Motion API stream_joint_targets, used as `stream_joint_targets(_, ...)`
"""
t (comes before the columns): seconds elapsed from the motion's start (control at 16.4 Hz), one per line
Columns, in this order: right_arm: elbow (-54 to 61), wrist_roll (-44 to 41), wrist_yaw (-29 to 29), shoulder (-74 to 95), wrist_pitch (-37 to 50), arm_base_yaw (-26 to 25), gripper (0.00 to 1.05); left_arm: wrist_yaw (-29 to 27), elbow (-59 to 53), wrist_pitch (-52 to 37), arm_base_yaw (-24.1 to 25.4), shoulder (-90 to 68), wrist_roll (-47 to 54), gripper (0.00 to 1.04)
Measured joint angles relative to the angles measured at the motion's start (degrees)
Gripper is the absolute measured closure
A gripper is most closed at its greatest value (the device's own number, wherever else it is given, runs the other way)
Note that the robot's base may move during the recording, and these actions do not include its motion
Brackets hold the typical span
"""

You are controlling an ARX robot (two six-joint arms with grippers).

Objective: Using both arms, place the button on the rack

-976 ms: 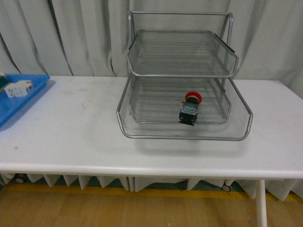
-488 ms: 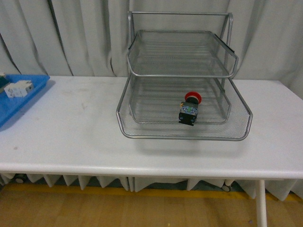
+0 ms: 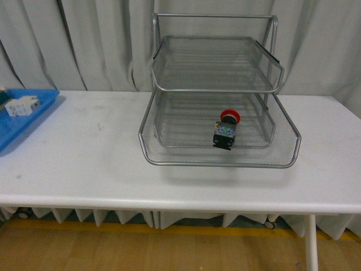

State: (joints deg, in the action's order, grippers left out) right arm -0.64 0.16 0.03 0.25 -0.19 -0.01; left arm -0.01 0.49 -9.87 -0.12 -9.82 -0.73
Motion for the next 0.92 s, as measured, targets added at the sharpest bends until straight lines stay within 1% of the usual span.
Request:
stream_joint_targets(0.12,0.0,0.0,0.0,0.0,0.0,0.0,0.06,0.0,0.0,10.6,0.0,7.6,0.0,1.03)
stream_joint_targets(0.18,0.0,0.0,0.0,0.0,0.0,0.0,0.06,0.0,0.0,9.0,0.0,9.3,0.1,1.03)
stream_joint_targets(0.31,0.0,0.0,0.0,0.0,0.0,0.0,0.06,0.0,0.0,10.3,0.0,9.3,0.1,1.03)
stream_joint_targets(0.55,0.0,0.0,0.0,0.0,0.0,0.0,0.06,0.0,0.0,10.0,0.0,9.3,0.1,1.03)
stream_joint_targets(0.61,0.0,0.0,0.0,0.0,0.0,0.0,0.06,0.0,0.0,10.0,0.0,9.3,0.1,0.96)
stream_joint_targets(0.67,0.0,0.0,0.0,0.0,0.0,0.0,0.06,0.0,0.0,10.0,0.0,9.3,0.1,0.84)
stream_joint_targets(0.73,0.0,0.0,0.0,0.0,0.0,0.0,0.06,0.0,0.0,10.1,0.0,9.3,0.1,0.75)
stream_joint_targets(0.79,0.0,0.0,0.0,0.0,0.0,0.0,0.06,0.0,0.0,10.1,0.0,9.3,0.1,0.6)
stream_joint_targets(0.92,0.0,0.0,0.0,0.0,0.0,0.0,0.06,0.0,0.0,10.1,0.0,9.3,0.1,0.44)
